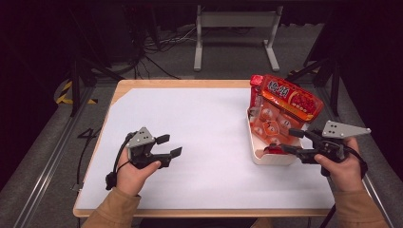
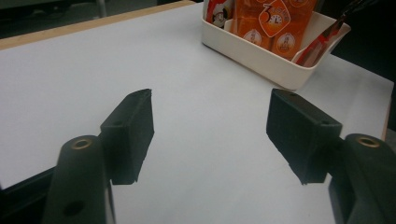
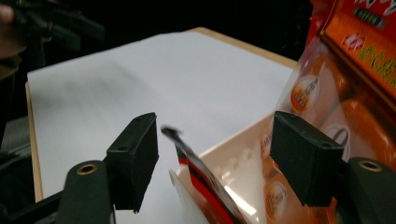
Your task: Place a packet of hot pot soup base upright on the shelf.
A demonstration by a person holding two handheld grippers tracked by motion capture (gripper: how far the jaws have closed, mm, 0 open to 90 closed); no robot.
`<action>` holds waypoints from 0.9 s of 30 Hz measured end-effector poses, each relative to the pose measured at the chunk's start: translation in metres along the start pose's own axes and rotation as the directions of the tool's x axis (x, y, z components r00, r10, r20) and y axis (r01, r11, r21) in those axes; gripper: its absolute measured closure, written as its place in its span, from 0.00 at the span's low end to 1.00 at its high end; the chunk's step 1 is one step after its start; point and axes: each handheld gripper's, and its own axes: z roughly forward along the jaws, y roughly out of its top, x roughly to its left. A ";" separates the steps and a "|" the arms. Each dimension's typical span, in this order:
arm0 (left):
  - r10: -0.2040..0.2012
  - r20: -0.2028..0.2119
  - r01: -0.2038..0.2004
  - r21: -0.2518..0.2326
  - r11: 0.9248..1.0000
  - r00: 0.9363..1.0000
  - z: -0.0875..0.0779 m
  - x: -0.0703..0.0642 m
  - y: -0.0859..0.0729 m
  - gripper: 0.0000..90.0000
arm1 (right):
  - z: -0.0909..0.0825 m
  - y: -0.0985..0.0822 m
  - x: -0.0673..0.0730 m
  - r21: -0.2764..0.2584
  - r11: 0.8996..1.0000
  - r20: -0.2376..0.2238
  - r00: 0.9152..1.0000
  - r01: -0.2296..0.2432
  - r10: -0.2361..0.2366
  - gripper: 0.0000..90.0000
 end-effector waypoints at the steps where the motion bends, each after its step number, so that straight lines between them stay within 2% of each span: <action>1: -0.001 -0.013 0.001 -0.006 1.000 1.000 -0.008 -0.001 -0.003 0.33 | 0.000 0.004 0.004 -0.011 1.000 0.011 1.000 -0.008 0.008 0.35; 3: -0.004 -0.015 0.004 -0.009 1.000 1.000 -0.012 -0.001 -0.005 0.32 | 0.001 0.008 0.008 -0.022 1.000 0.023 1.000 -0.009 0.010 0.35; 6: -0.011 -0.034 0.010 -0.018 1.000 0.999 -0.028 -0.003 -0.012 0.31 | 0.008 0.016 0.023 -0.044 0.999 0.056 0.998 -0.002 0.004 0.34; 9: -0.018 -0.040 0.018 -0.020 1.000 0.999 -0.036 -0.004 -0.018 0.29 | 0.022 0.021 0.040 -0.041 0.999 0.074 0.997 0.006 -0.003 0.32; 10: -0.026 -0.046 0.025 -0.024 0.999 0.999 -0.043 -0.005 -0.022 0.28 | 0.026 0.021 0.044 -0.041 0.999 0.077 0.997 0.006 -0.003 0.32; 11: -0.026 -0.046 0.025 -0.024 0.999 0.999 -0.043 -0.005 -0.022 0.28 | 0.026 0.021 0.044 -0.041 0.999 0.077 0.997 0.006 -0.003 0.32; 12: -0.031 -0.053 0.029 -0.028 0.999 0.998 -0.048 -0.004 -0.027 0.28 | 0.036 0.022 0.053 -0.048 0.999 0.088 0.996 0.000 0.004 0.31; 13: -0.031 -0.053 0.029 -0.028 0.999 0.998 -0.048 -0.004 -0.027 0.27 | 0.036 0.022 0.053 -0.048 0.999 0.088 0.996 0.000 0.004 0.31; 14: -0.041 -0.061 0.039 -0.028 0.999 0.997 -0.052 -0.004 -0.031 0.27 | 0.046 0.020 0.061 -0.069 0.998 0.072 0.997 -0.010 0.015 0.29; 17: -0.056 -0.065 0.053 -0.034 0.998 0.996 -0.055 -0.004 -0.035 0.27 | 0.053 0.018 0.069 -0.075 0.997 0.076 0.997 -0.005 0.011 0.29; 18: -0.048 -0.071 0.045 -0.033 0.998 0.996 -0.056 -0.003 -0.036 0.27 | 0.058 0.017 0.073 -0.073 0.997 0.076 0.997 0.003 0.002 0.29; 21: -0.058 -0.070 0.056 -0.036 0.998 0.996 -0.057 -0.003 -0.041 0.27 | 0.071 0.011 0.084 -0.060 0.998 0.071 0.997 0.020 -0.016 0.28; 27: -0.043 -0.080 0.040 -0.031 0.999 0.996 -0.057 -0.003 -0.051 0.26 | 0.093 -0.006 0.097 -0.063 0.998 0.056 0.998 0.010 -0.006 0.28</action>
